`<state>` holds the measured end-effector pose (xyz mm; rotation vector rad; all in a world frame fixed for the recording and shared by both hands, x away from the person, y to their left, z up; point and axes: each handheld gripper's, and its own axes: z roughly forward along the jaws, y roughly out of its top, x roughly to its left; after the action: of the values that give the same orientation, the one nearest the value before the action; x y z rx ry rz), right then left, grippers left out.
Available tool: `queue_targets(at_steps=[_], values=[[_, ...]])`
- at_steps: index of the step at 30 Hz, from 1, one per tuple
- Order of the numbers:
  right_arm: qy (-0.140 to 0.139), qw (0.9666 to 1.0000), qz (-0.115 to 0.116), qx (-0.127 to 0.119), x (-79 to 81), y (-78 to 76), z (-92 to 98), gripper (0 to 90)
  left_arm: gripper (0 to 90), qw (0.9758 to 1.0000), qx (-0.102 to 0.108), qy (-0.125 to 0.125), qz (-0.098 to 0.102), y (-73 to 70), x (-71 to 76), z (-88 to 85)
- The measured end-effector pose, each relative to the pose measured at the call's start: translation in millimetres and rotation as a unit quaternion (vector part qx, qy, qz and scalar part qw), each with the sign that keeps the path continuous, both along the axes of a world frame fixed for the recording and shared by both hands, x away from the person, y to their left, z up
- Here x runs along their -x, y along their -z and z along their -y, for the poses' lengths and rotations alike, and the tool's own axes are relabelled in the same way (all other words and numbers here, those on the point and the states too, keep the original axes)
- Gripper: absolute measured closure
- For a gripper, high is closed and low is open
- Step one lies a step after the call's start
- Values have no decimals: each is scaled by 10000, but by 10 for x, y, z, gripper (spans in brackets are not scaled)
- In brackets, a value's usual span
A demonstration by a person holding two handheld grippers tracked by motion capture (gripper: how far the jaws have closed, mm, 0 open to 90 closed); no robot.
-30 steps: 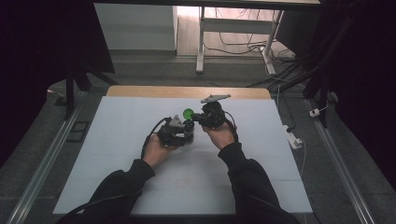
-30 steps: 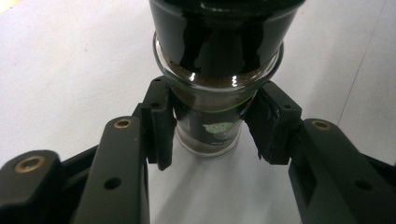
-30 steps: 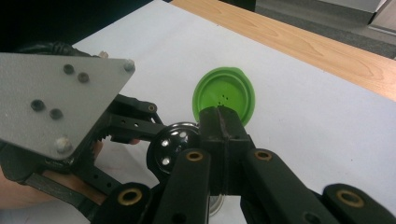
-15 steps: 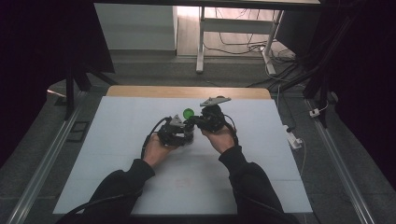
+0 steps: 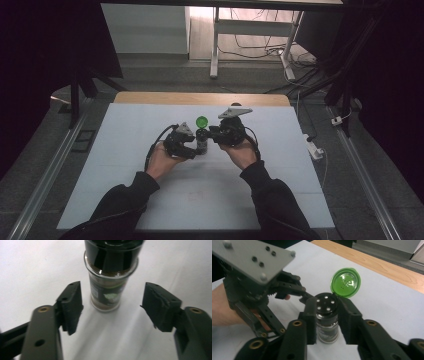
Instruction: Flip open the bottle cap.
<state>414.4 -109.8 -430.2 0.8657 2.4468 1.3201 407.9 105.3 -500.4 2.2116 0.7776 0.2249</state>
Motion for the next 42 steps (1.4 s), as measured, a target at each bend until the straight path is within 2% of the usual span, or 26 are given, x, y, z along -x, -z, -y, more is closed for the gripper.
queue_targets(at_steps=[2, 4, 8, 11, 18, 26, 29, 33, 37, 42], values=[[0, 10000, -16, 1, 26, -5, 28, 618, 270, 10000, -6, -10, -35, -33, 29, -30], [32, 10000, -32, -12, 51, -4, 54, 572, 230, 9998, 41, -57, -162, -67, 53, -60], [19, 9999, -113, 9, 104, 8, 89, 477, 189, 9996, 100, -197, -193, -145, 145, -138], [6, 9999, -133, 62, 158, 32, 107, 405, 149, 9994, 153, -219, -212, -183, 228, -228], [53, 9997, -196, 134, 305, 107, 167, 246, 75, 9983, 337, -212, -423, -220, 401, -427], [-6, 9994, -334, 119, 460, 128, 264, 129, 11, 9984, 381, -144, -399, -284, 632, -558], [-12, 9993, -352, 156, 527, 127, 295, 93, 5, 9986, 332, -136, -382, -301, 741, -618], [-43, 9992, -377, 104, 619, 116, 350, 45, 5, 9983, 394, -160, -407, -325, 893, -719], [-24, 9991, -422, -8, 715, 105, 417, 28, 4, 9978, 506, -195, -394, -353, 1050, -842], [-70, 9994, -330, 102, 843, 107, 513, 20, 1, 9970, 599, -363, -325, -377, 1244, -1003]])
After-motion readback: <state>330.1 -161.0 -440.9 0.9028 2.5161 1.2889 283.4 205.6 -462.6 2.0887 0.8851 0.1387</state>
